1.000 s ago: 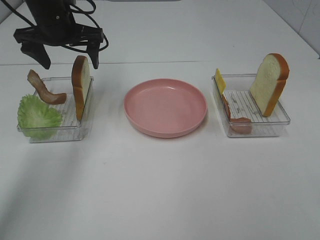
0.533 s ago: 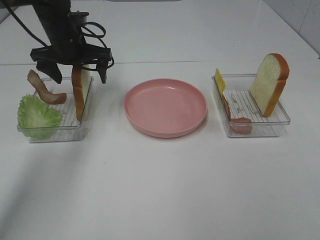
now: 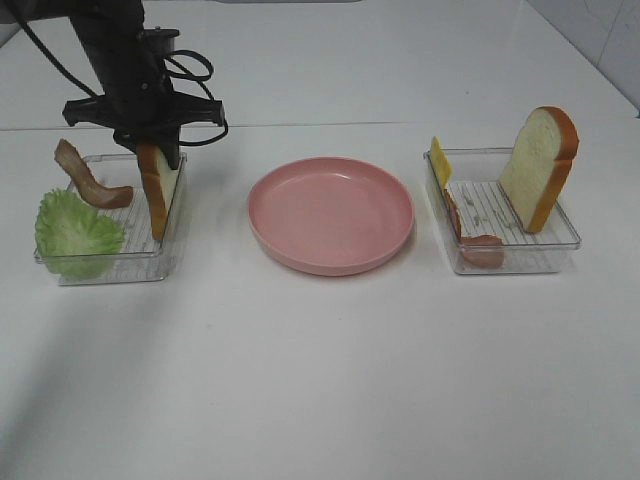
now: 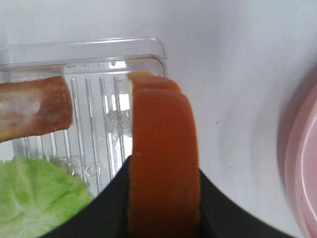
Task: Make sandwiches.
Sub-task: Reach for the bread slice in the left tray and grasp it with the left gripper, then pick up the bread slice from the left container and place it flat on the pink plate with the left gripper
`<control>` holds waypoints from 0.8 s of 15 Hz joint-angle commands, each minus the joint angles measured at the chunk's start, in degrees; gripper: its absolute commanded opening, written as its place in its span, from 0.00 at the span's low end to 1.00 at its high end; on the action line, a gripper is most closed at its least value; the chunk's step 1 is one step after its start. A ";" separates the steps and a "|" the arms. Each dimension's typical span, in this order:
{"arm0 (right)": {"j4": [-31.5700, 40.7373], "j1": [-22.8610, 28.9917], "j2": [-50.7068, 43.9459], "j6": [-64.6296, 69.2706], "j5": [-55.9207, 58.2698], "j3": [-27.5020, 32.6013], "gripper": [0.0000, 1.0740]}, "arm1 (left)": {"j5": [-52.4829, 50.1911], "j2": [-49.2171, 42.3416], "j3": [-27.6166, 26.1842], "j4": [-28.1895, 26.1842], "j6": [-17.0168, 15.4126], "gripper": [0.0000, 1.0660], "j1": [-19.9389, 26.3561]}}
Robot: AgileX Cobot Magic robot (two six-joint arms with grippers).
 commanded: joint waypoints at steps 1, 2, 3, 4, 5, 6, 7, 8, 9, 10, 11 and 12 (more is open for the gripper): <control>-0.06 -0.17 -1.66 -0.34 -0.29 0.17 0.92 | 1.78 -1.49 -0.40 -0.17 0.00 0.00 -0.23; -0.06 -0.17 -1.66 -0.34 -0.29 0.17 0.92 | 4.01 -2.98 -0.40 0.06 0.00 0.00 -0.23; -0.06 -0.17 -1.66 -0.34 -0.29 0.17 0.92 | 5.73 -3.95 -0.40 0.34 0.00 0.00 -0.23; -0.06 -0.17 -1.66 -0.34 -0.29 0.17 0.92 | 6.30 -4.53 -0.40 0.52 0.00 0.00 -0.23; -0.06 -0.17 -1.66 -0.34 -0.29 0.17 0.92 | 7.22 -6.19 -0.40 0.86 0.00 0.00 -0.23; -0.06 -0.17 -1.66 -0.34 -0.29 0.17 0.92 | 7.79 -8.71 -0.40 0.80 0.06 0.00 -0.23; -0.06 -0.17 -1.66 -0.34 -0.29 0.17 0.92 | 7.45 -10.54 -0.40 -0.29 0.06 0.00 -0.23; -0.06 -0.17 -1.66 -0.34 -0.29 0.17 0.92 | 7.10 -11.52 -0.40 -1.03 0.06 0.00 -0.23; -0.06 -0.17 -1.66 -0.34 -0.29 0.17 0.92 | 6.47 -13.06 -0.40 -2.92 0.34 0.00 -0.23; -0.06 -0.17 -1.66 -0.34 -0.29 0.17 0.92 | 5.61 -14.32 -0.40 -4.81 0.40 0.00 -0.23; -0.06 -0.17 -1.66 -0.34 -0.29 0.17 0.92 | 3.90 -15.24 -0.40 -9.05 1.43 0.00 -0.29; -0.06 -0.17 -1.66 -0.34 -0.29 0.17 0.92 | 3.38 -15.24 -0.40 -12.61 3.15 0.00 -0.52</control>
